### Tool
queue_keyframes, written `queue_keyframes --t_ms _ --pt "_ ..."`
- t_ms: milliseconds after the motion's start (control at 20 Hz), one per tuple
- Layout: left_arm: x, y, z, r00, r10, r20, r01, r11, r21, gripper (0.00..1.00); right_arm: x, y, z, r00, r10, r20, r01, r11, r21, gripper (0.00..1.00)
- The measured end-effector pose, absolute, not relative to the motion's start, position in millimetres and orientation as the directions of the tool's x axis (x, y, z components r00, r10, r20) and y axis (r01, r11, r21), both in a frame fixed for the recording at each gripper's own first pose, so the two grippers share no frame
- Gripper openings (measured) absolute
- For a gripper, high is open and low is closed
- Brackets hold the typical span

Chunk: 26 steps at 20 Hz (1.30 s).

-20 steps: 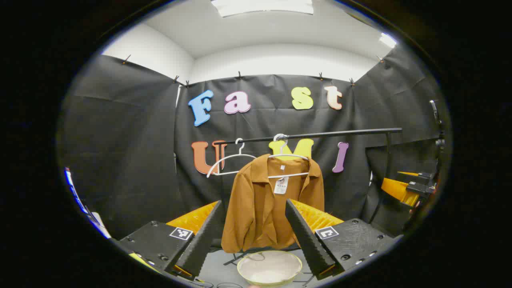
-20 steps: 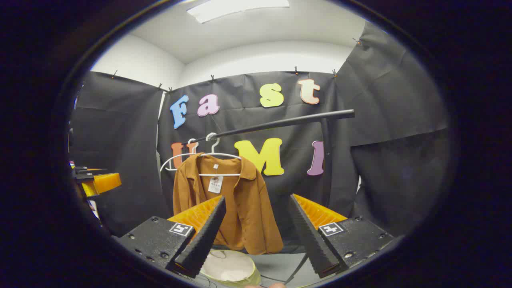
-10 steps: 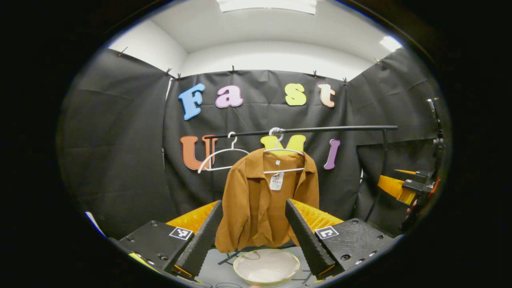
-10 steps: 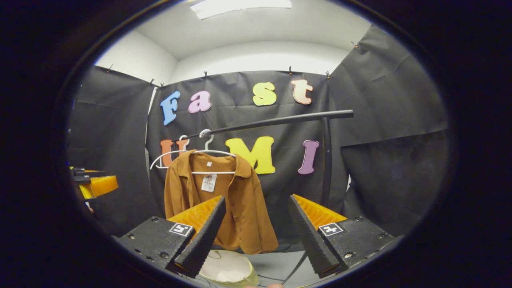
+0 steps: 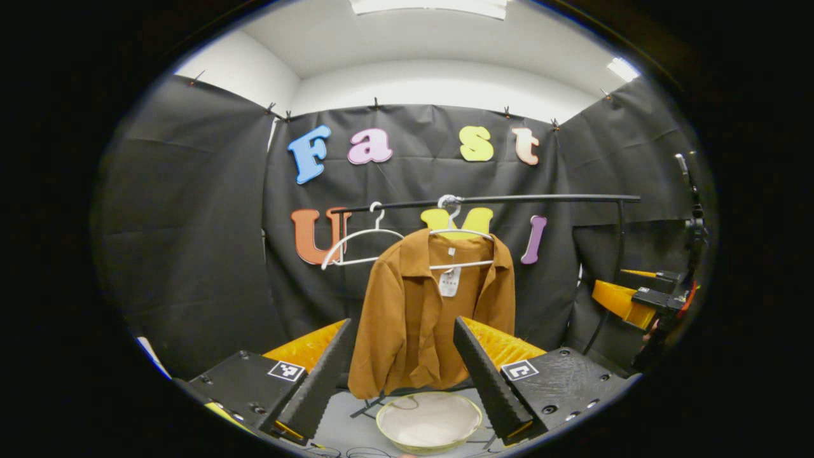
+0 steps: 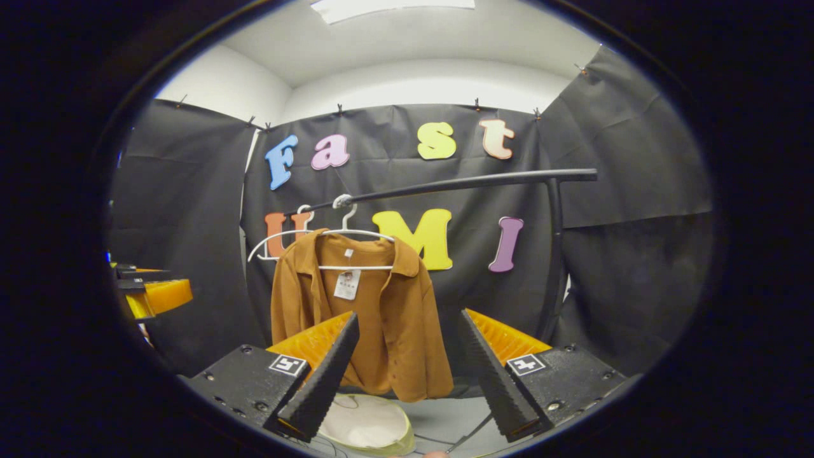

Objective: Grasp the clothes on the hanger with both hands and then place them into the laundry hamper below.

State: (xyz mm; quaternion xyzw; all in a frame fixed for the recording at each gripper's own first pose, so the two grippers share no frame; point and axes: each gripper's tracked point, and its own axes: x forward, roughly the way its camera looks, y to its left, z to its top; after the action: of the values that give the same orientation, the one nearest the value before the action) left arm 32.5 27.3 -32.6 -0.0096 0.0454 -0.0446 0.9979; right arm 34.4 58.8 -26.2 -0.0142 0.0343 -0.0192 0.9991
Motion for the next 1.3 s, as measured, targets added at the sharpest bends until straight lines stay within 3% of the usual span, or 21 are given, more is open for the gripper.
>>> queue_keyframes --t_ms 150,200,300,400,450,550,750,900,950,1000,1300 --pt "49 18 -40 0.987 -0.112 -0.114 0.109 0.994 -0.028 1.0 59 63 -36 0.994 -0.031 -0.107 0.029 0.999 -0.022 0.99" --pt "55 15 -43 0.985 -0.125 -0.123 0.122 0.992 -0.032 0.92 68 65 -39 0.992 -0.026 -0.122 0.025 1.0 -0.011 1.0" --pt "71 9 -48 0.98 -0.144 -0.139 0.139 0.989 -0.043 0.92 91 66 -49 0.987 -0.027 -0.16 0.028 1.0 0.003 0.99" --pt "92 5 -54 0.975 -0.159 -0.155 0.152 0.987 -0.057 1.0 116 68 -59 0.981 -0.025 -0.192 0.029 0.999 0.016 0.99" --pt "102 4 -58 0.973 -0.163 -0.165 0.154 0.986 -0.066 0.92 130 68 -66 0.977 -0.024 -0.212 0.03 0.999 0.023 0.99" --pt "122 -1 -73 0.967 -0.168 -0.189 0.156 0.985 -0.075 1.0 157 68 -84 0.964 -0.026 -0.266 0.038 0.999 0.039 0.99" --pt "158 -9 -102 0.95 -0.175 -0.258 0.157 0.984 -0.089 1.0 209 64 -107 0.946 -0.009 -0.324 0.04 0.995 0.089 0.99" --pt "187 -18 -108 0.938 -0.196 -0.288 0.164 0.978 -0.131 0.91 245 67 -111 0.941 0.024 -0.336 0.02 0.992 0.125 0.99" --pt "199 -21 -110 0.933 -0.201 -0.3 0.162 0.975 -0.15 0.91 255 67 -113 0.938 0.031 -0.345 0.018 0.99 0.137 0.99" --pt "209 -22 -112 0.927 -0.204 -0.315 0.157 0.973 -0.168 1.0 266 70 -113 0.935 0.046 -0.351 0.006 0.989 0.145 0.99" --pt "274 -23 -110 0.922 -0.158 -0.354 0.094 0.977 -0.192 0.96 327 80 -110 0.921 0.058 -0.385 0.006 0.987 0.163 0.99"
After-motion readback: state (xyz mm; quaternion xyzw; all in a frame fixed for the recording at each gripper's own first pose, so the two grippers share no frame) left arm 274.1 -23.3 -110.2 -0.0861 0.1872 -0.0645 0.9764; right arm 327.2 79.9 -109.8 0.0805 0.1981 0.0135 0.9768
